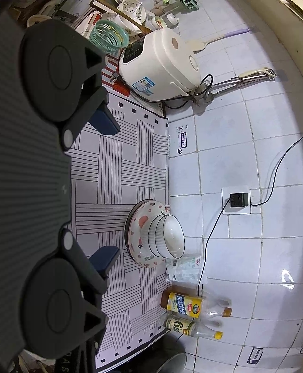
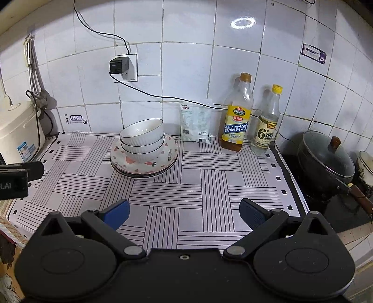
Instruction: Organize plates and bowls
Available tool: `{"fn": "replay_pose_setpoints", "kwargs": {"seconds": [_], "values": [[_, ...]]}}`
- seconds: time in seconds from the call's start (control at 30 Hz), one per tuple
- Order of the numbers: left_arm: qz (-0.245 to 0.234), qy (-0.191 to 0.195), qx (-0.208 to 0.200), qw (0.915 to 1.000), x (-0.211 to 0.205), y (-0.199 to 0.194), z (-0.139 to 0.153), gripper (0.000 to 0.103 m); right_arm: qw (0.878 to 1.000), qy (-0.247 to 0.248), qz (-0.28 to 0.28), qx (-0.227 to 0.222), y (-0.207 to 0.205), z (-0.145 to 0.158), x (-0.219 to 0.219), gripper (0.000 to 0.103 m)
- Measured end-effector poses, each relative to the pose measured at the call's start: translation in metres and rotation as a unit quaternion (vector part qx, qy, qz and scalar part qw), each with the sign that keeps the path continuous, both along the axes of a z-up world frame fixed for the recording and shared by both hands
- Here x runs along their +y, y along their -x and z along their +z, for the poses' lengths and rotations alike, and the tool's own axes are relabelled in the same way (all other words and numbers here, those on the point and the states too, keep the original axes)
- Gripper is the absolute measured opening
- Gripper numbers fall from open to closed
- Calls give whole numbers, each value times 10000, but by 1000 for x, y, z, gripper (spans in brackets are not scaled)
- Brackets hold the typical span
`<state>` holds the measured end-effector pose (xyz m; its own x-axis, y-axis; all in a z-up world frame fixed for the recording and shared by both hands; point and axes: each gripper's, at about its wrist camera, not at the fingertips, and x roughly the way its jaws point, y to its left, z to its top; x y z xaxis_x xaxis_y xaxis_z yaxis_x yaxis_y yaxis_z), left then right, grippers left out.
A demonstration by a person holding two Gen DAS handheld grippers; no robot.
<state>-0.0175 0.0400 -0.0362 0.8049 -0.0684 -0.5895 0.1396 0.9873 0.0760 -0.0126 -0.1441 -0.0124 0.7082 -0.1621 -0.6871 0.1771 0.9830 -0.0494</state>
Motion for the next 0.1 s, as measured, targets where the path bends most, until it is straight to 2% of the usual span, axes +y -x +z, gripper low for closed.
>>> {"fn": "replay_pose_setpoints", "kwargs": {"seconds": [0.1], "values": [[-15,6,23,10000,0,-1,0,103,10000,-12,3,18,-1,-1,-2,102]]}}
